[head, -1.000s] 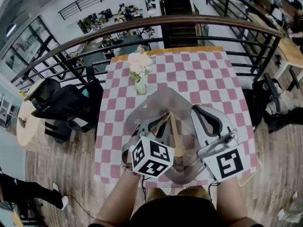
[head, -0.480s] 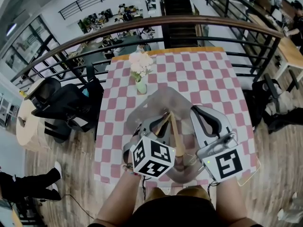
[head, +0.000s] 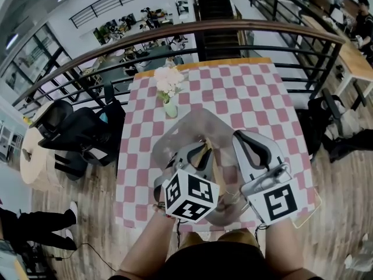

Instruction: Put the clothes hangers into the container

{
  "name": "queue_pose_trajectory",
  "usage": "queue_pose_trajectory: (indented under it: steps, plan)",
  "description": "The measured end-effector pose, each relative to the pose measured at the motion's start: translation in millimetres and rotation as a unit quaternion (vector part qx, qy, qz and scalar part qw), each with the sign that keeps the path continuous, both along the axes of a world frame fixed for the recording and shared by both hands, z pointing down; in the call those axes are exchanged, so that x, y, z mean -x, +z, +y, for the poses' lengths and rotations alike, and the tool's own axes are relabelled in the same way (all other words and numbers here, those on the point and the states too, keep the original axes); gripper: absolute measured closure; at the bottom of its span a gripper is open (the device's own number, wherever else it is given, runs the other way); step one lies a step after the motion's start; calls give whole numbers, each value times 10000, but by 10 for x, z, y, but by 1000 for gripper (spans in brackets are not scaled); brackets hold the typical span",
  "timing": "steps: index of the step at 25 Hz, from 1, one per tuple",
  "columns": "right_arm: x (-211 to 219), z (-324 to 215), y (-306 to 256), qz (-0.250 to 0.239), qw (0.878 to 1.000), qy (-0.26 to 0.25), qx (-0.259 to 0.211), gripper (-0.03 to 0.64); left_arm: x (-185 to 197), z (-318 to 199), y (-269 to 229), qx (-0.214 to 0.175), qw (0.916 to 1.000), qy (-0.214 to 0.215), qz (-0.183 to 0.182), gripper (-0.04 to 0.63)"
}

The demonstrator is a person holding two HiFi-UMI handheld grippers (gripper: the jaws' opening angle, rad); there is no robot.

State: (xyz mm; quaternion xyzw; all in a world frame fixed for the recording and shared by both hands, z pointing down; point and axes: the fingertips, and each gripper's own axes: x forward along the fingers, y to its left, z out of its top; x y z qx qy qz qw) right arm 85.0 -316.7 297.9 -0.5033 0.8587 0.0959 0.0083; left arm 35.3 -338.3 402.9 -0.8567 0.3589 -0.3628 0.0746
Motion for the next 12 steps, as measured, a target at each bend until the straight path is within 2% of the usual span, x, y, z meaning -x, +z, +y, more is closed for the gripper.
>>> queue_pose_trajectory:
  steps: [12]
  plan:
    - [-129,12,57,-26,10000,48,69,583,-109,21,43,33,10000,52,-48,528]
